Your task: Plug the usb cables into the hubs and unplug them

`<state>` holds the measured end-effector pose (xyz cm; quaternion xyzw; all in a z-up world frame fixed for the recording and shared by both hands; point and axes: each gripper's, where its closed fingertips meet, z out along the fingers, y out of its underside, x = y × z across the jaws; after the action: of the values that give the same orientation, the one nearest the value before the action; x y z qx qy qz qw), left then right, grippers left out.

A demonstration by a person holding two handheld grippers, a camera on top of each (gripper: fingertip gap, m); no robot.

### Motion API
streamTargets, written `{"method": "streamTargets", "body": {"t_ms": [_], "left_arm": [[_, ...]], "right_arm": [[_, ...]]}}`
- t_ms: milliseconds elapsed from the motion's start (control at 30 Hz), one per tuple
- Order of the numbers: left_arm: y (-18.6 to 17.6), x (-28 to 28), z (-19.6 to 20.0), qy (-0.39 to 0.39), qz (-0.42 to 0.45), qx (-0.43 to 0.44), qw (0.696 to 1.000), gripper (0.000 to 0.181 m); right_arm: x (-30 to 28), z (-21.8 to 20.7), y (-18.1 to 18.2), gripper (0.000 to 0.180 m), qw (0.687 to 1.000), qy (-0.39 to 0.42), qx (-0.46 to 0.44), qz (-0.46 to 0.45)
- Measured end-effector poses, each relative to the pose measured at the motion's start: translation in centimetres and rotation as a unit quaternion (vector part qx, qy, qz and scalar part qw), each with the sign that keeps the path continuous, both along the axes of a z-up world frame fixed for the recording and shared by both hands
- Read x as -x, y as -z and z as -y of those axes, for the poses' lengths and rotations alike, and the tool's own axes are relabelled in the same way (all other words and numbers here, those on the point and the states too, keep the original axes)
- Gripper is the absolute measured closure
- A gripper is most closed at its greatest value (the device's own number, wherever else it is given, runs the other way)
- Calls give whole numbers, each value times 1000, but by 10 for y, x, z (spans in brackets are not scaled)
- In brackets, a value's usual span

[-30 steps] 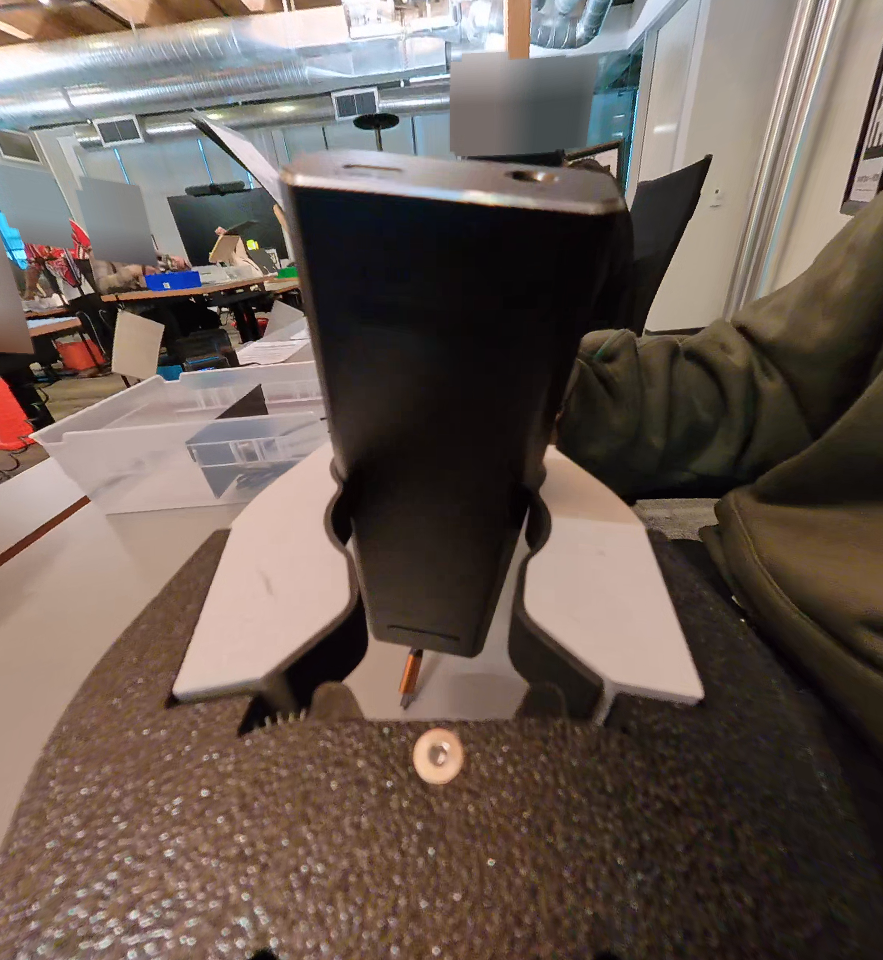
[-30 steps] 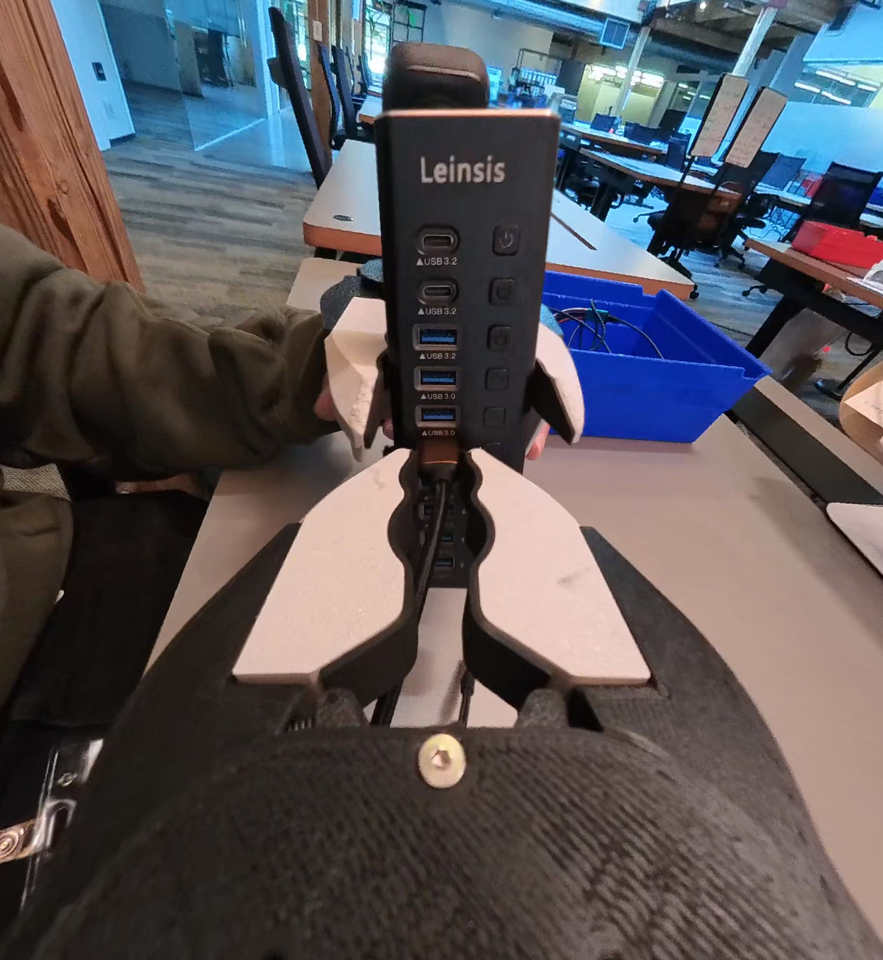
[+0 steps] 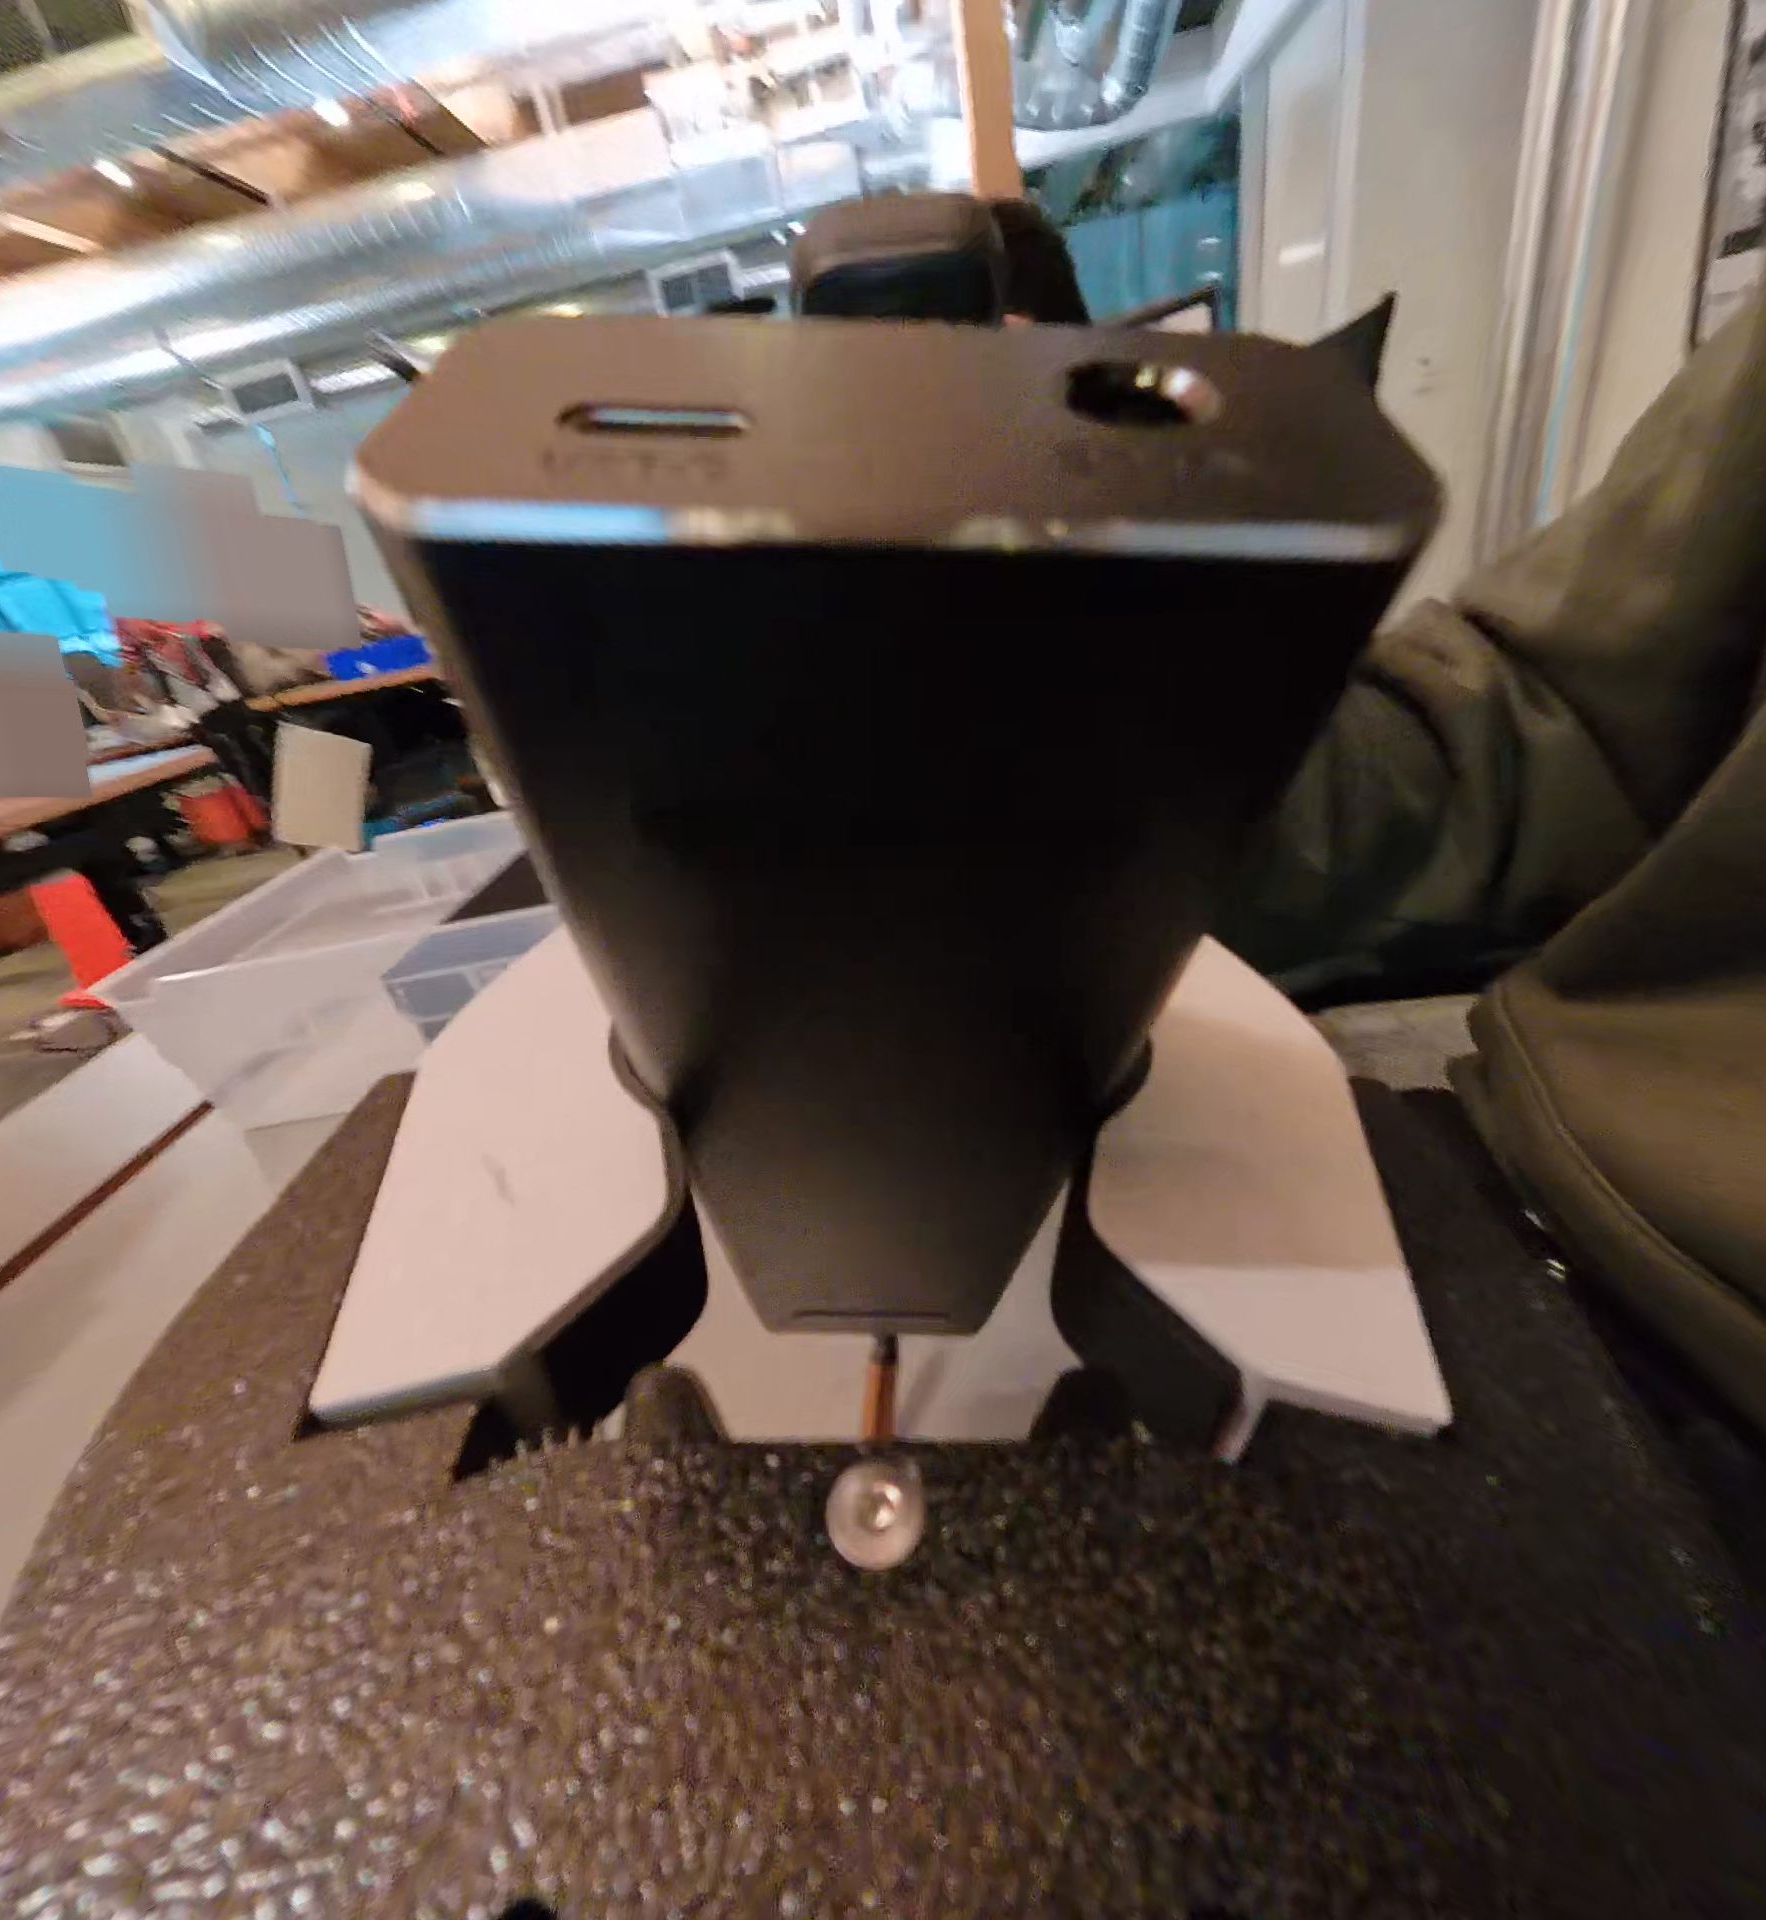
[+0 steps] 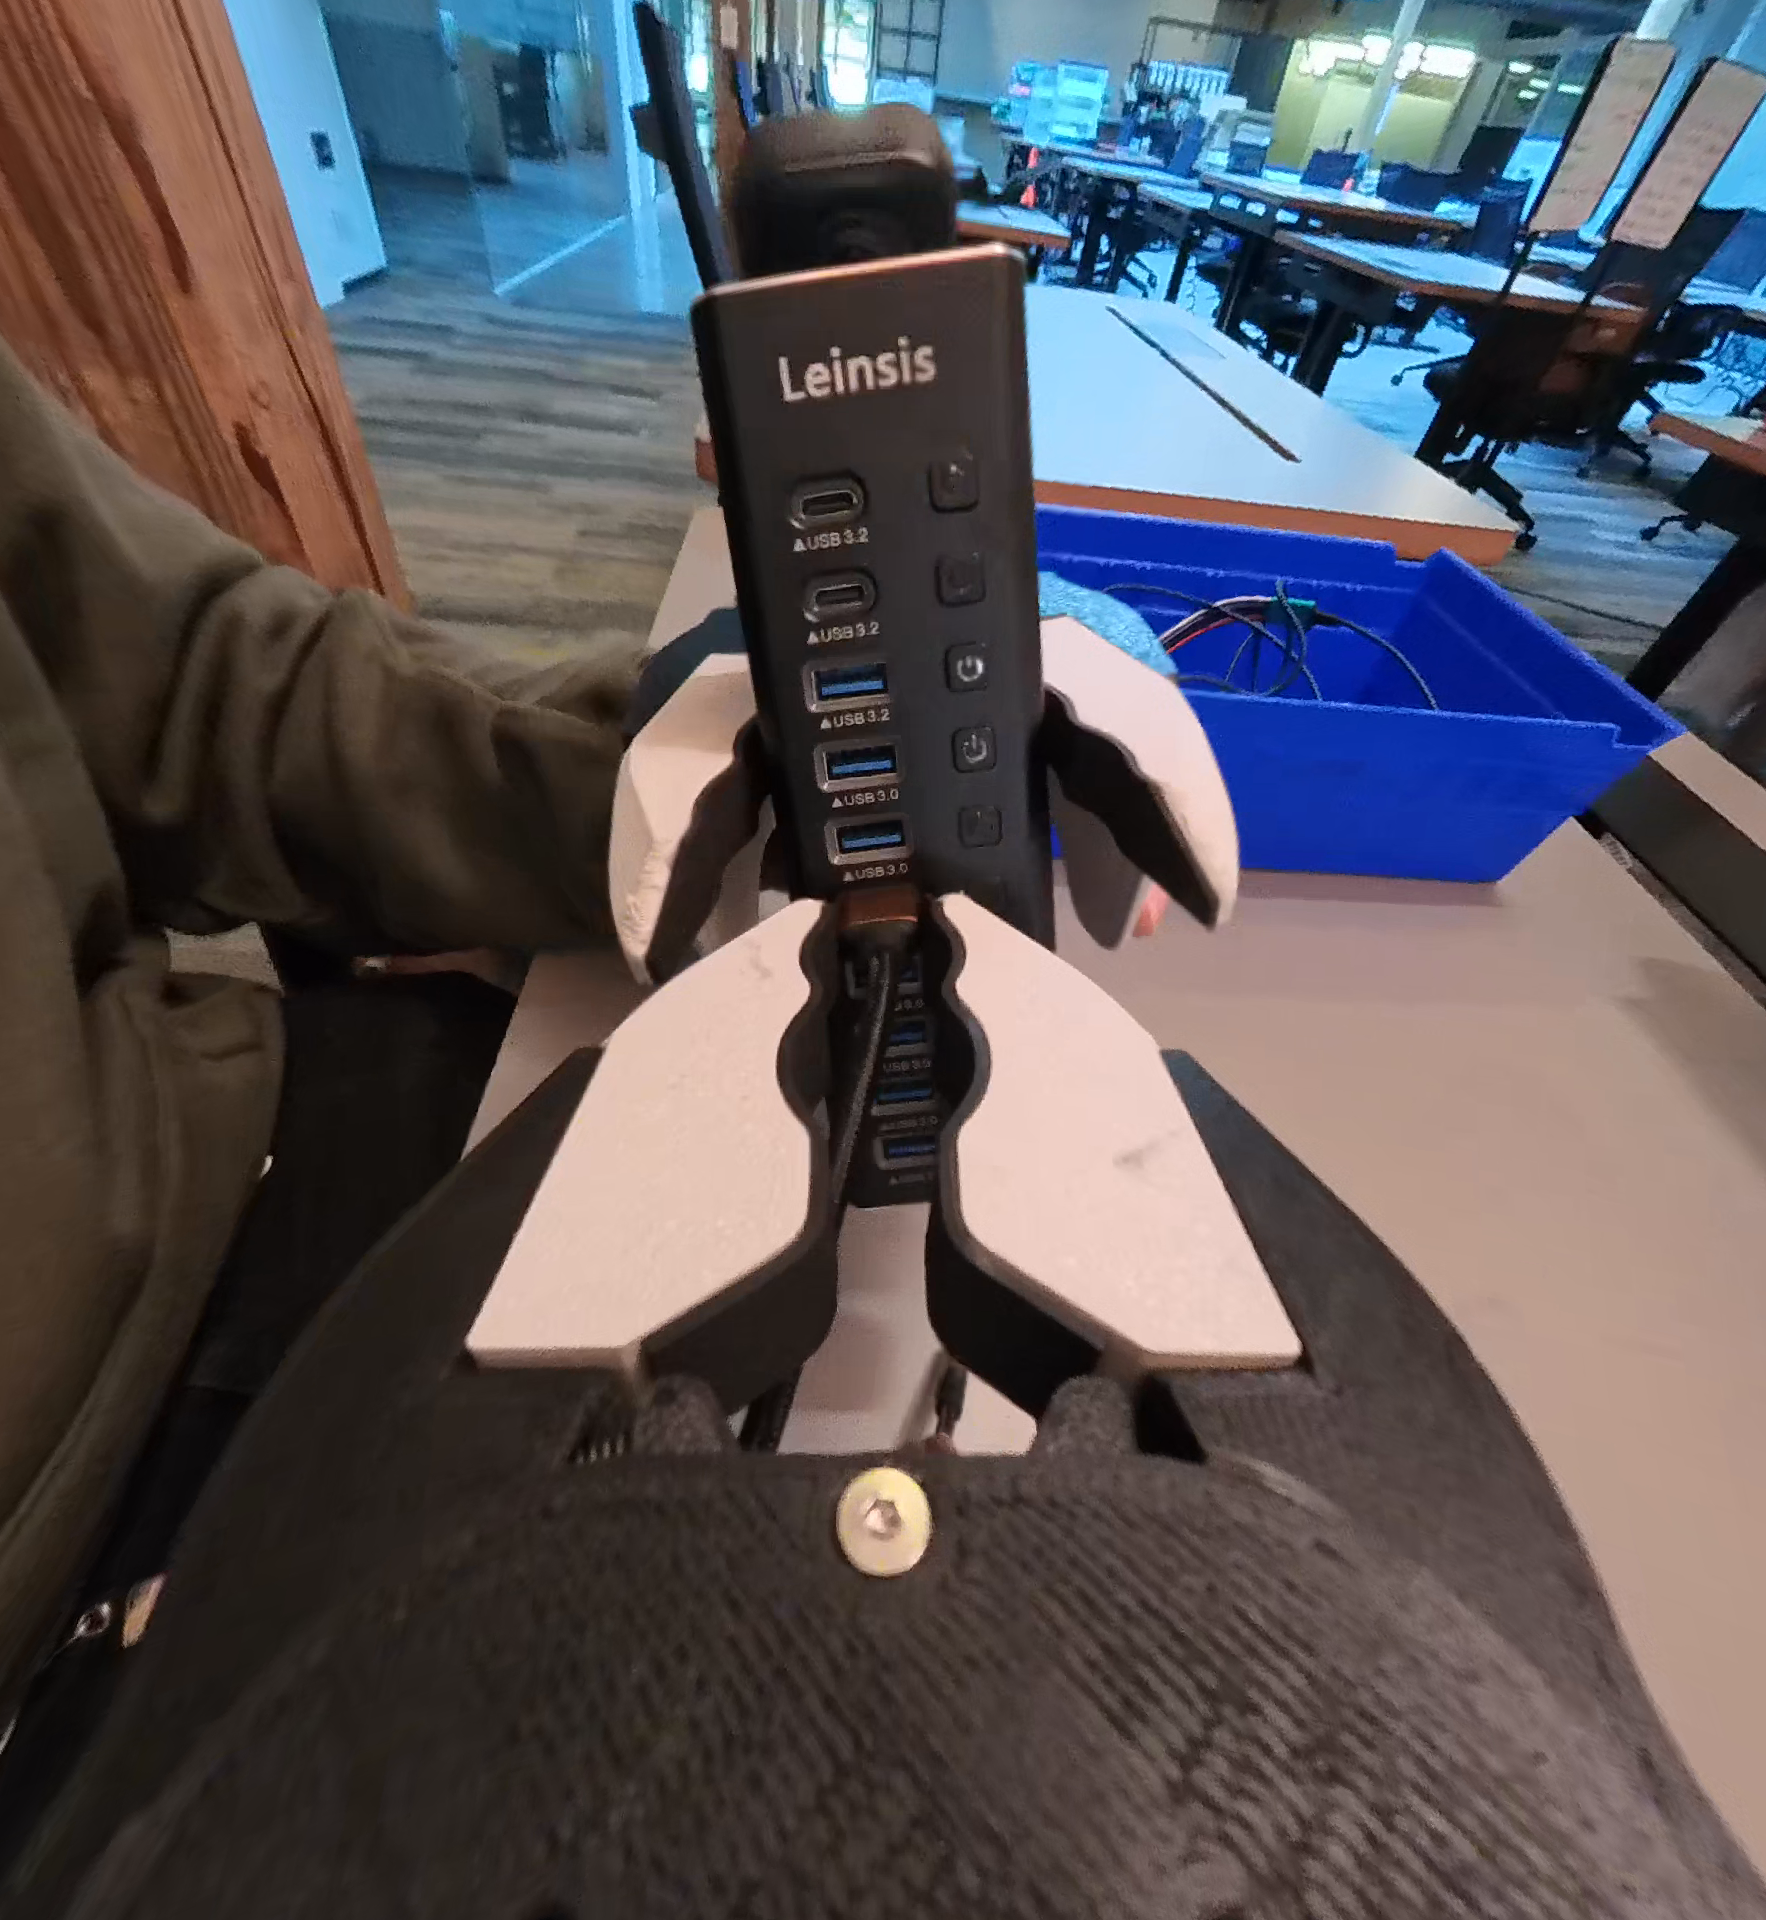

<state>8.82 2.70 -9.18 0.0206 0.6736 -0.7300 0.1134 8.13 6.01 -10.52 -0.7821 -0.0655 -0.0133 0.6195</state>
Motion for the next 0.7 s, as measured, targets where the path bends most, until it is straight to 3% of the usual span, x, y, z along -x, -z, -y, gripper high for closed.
{"method": "streamTargets", "body": {"t_ms": [200,700], "left_arm": [[-12,-7,-5,-2,-41,42,998,104],[-3,-7,2,-2,-59,-23,998,109]], "right_arm": [[-6,-7,0,164,1000,17,-19,-17],[-4,9,-3,164,998,36,51,3]]}}
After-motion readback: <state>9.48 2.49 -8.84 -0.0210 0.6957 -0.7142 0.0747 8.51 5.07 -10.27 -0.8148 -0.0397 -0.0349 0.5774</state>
